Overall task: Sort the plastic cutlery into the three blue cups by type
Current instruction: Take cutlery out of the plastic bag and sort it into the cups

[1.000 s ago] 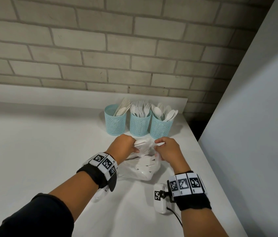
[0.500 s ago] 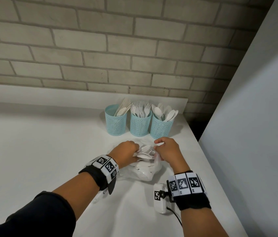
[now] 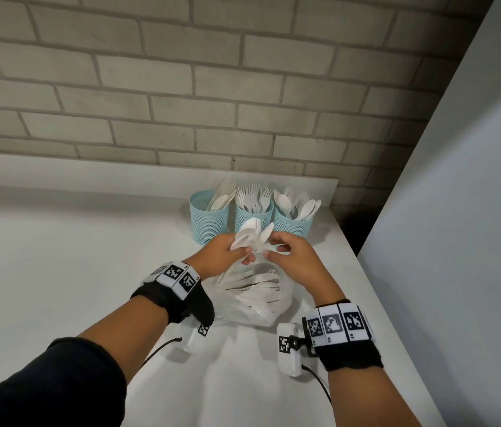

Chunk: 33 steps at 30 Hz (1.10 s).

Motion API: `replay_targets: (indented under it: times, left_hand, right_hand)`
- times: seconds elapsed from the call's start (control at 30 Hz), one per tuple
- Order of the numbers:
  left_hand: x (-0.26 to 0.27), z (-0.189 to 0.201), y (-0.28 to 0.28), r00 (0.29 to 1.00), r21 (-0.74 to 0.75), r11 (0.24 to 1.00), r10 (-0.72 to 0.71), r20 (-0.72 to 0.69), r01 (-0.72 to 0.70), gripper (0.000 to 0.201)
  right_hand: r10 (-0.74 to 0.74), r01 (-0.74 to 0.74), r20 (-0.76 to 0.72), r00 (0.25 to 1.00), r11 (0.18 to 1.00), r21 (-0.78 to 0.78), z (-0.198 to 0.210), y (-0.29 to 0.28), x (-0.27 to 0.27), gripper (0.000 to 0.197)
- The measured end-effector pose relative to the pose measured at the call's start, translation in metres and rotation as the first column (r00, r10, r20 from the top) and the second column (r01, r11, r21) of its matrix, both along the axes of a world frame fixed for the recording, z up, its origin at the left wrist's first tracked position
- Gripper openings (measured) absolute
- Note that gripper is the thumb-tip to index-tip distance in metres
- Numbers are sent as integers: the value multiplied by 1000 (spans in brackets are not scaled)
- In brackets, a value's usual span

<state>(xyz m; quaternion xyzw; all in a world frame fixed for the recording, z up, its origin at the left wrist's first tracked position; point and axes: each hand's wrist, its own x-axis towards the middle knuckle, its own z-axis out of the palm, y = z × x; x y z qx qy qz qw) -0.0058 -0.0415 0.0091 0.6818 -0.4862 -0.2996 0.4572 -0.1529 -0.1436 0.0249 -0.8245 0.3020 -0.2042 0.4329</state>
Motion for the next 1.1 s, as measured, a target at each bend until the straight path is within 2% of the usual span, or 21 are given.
replay_targets:
  times: [0.1,0.2,0.27,0.43,0.57,0.7,0.8,0.9,1.0,1.1]
  left_hand:
    - [-2,15,-4,992,-39,999,-40,-116,36,18]
    - [-3,22,-9,967,-50,998,-42,-251,30,23]
    - [-2,23,-11,925,-46,998,-45,-377,30,30]
    - [1,19,-14,772,-92,995,-81,-630,30,24]
    - [-1,15,-13,756,-73,997,-44,-654,-5,29]
    - [0,9,-11,729,-12,999,23,-684,-43,19]
    - [4,5,-10,688,-5,997,52,-724,-81,28]
    - [6,4,-11,625,4,992,83,-776,-126,28]
    - [7,2,-12,562,-21,991,58,-825,-134,20]
    - [7,1,-10,564,-7,987,87,-821,-163,17]
  right_hand:
    - [40,-44,82,996,998,52,14,4,10,22]
    - [4,-19,157,988,995,93,21,5,22,20]
    - [-33,2,186,982,986,167,22,3,29,22]
    - [-80,9,195,978,940,340,22,-1,36,14]
    - [-152,48,209,966,900,434,21,0,38,16]
    - [-189,87,192,963,893,441,17,-3,41,12]
    - [-232,123,188,954,880,459,13,-4,45,15]
    - [-251,147,175,952,876,460,11,-6,47,16]
    - [-237,159,162,958,907,389,9,-6,51,16]
    - [-189,149,138,972,954,260,6,-4,57,15]
